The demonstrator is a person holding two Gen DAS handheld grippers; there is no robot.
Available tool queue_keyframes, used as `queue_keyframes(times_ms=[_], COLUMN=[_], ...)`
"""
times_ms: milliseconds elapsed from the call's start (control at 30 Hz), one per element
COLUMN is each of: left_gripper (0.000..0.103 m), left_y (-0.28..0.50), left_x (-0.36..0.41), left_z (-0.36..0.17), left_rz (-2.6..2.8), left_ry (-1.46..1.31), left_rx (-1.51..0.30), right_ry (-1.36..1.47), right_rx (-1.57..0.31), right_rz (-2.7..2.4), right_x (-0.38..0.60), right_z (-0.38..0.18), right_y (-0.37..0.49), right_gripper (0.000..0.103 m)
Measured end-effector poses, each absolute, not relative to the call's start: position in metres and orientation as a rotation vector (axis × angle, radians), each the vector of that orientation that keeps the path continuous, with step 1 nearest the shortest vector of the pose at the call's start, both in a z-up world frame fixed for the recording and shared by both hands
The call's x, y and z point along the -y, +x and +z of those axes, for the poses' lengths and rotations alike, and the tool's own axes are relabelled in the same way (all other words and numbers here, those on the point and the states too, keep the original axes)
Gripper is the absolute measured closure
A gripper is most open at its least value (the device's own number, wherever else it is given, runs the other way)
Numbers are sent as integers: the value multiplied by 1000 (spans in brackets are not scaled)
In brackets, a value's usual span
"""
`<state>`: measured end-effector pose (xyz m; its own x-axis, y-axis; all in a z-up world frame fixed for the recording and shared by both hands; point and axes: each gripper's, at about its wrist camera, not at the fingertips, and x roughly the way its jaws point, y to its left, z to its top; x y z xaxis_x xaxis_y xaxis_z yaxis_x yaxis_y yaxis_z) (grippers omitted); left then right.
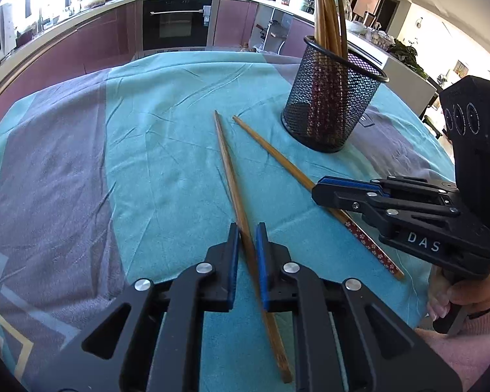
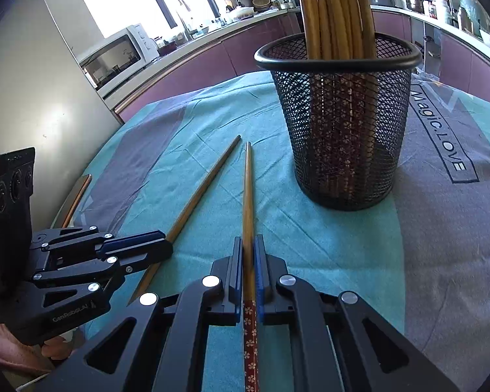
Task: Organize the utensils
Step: 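Grasp a chopstick with the right tool while the left tool grasps the other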
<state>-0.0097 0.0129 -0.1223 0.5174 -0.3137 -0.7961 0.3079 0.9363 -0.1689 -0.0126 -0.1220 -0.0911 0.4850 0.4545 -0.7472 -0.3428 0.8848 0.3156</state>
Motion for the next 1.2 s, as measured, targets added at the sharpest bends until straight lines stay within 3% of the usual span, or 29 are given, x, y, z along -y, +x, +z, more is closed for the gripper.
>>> queue_keyframes(times_ms=[67, 300, 767, 1033, 1200], left_gripper=[82, 80, 85, 91, 93], left_y=[-8, 10, 30, 32, 32], left_x=[-13, -11, -3, -1, -2], left_z=[-120, -116, -124, -124, -125], left_rz=[-362, -359, -350, -337, -334], left_ry=[3, 17, 34, 14, -2], left_rx=[-946, -934, -950, -950, -951], right_ry=[103, 49, -51, -21, 2], right_rx=[-942, -932, -918, -923, -919], right_rz=[479, 464, 451, 451, 456], right_x=[118, 111, 96, 102, 105], right_z=[-90, -89, -90, -91, -90], right_y=[-12, -6, 0, 3, 3], right_gripper=[94, 88, 85, 96, 97])
